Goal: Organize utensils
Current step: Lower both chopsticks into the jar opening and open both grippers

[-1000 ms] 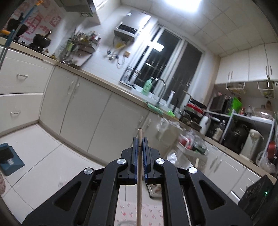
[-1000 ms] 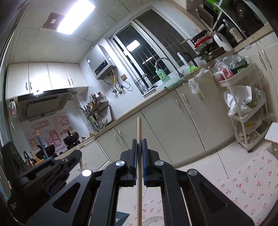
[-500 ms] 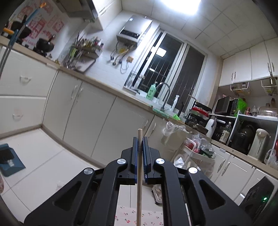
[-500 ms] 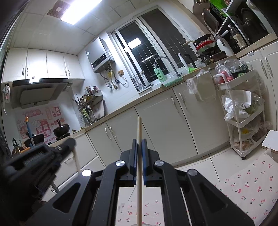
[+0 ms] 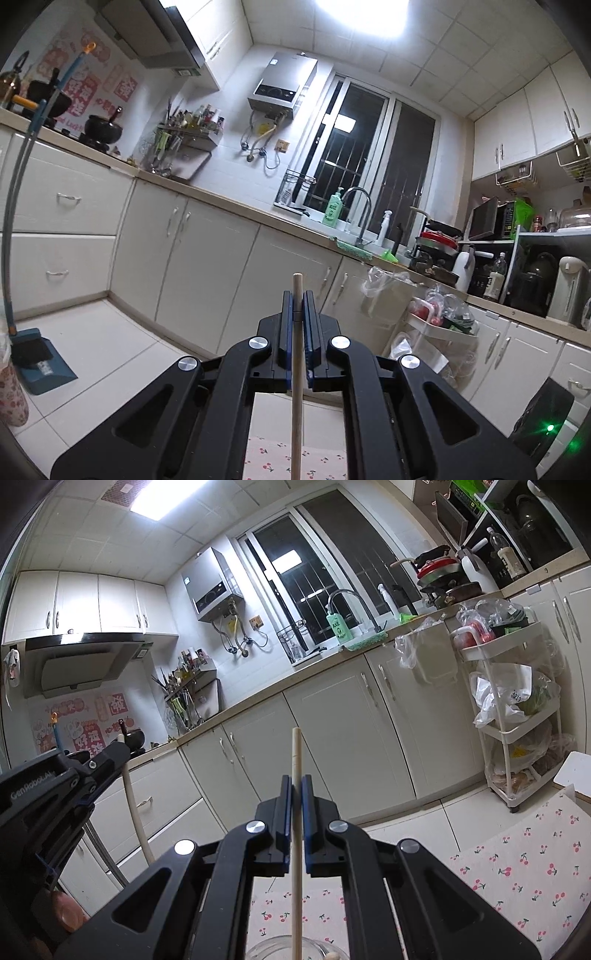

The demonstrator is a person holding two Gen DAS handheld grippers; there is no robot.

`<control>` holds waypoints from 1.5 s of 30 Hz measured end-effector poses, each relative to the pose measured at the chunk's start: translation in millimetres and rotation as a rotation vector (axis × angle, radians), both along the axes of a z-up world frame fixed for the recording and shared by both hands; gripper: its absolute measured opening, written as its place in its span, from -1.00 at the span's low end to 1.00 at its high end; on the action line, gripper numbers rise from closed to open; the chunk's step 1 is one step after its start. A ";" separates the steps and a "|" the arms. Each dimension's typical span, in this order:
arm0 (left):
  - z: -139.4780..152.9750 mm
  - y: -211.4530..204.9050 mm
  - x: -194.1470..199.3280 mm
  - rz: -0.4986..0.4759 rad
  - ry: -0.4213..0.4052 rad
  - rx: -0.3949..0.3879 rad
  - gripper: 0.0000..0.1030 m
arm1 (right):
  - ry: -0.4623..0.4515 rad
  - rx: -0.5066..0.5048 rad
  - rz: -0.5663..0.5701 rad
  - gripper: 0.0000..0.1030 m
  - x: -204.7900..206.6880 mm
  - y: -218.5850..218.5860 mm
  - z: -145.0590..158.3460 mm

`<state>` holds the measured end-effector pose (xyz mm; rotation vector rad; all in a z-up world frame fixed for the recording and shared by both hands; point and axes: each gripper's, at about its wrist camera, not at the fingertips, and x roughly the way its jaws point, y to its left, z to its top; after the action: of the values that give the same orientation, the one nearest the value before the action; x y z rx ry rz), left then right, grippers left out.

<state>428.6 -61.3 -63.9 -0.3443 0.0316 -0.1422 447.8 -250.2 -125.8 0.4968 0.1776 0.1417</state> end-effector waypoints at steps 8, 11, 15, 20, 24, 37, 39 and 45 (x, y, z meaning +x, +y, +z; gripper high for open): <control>-17.3 -5.5 -1.3 0.004 0.027 0.005 -0.88 | 0.001 -0.015 0.016 -0.88 -2.4 -0.8 -5.0; -18.5 -5.5 -6.9 0.008 0.020 0.028 -0.87 | 0.008 -0.020 0.021 -0.88 -4.7 -1.3 -10.4; -13.9 -9.9 -13.3 0.001 -0.009 0.078 -0.87 | 0.015 -0.030 0.029 -0.88 -5.4 0.9 -13.5; -6.7 -14.2 -12.6 -0.052 -0.014 0.109 -0.87 | 0.007 -0.035 0.040 -0.88 -4.1 4.2 -8.3; -6.1 -16.2 -12.0 -0.092 0.003 0.142 -0.87 | 0.011 -0.045 0.060 -0.88 -5.3 6.7 -8.0; 2.0 4.8 -29.5 -0.086 0.053 0.130 -0.68 | 0.029 -0.082 0.061 -0.35 -30.7 -3.2 0.5; 3.5 7.6 -37.9 -0.083 0.060 0.127 -0.52 | 0.025 -0.072 0.039 -0.35 -43.8 -12.8 8.1; 5.2 15.5 -74.2 -0.040 0.090 0.137 0.40 | 0.042 -0.083 -0.002 -0.17 -86.9 -35.3 20.8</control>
<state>354.3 -45.8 -58.8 -0.2132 0.1366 -0.1632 360.9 -285.5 -105.0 0.4175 0.2235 0.1210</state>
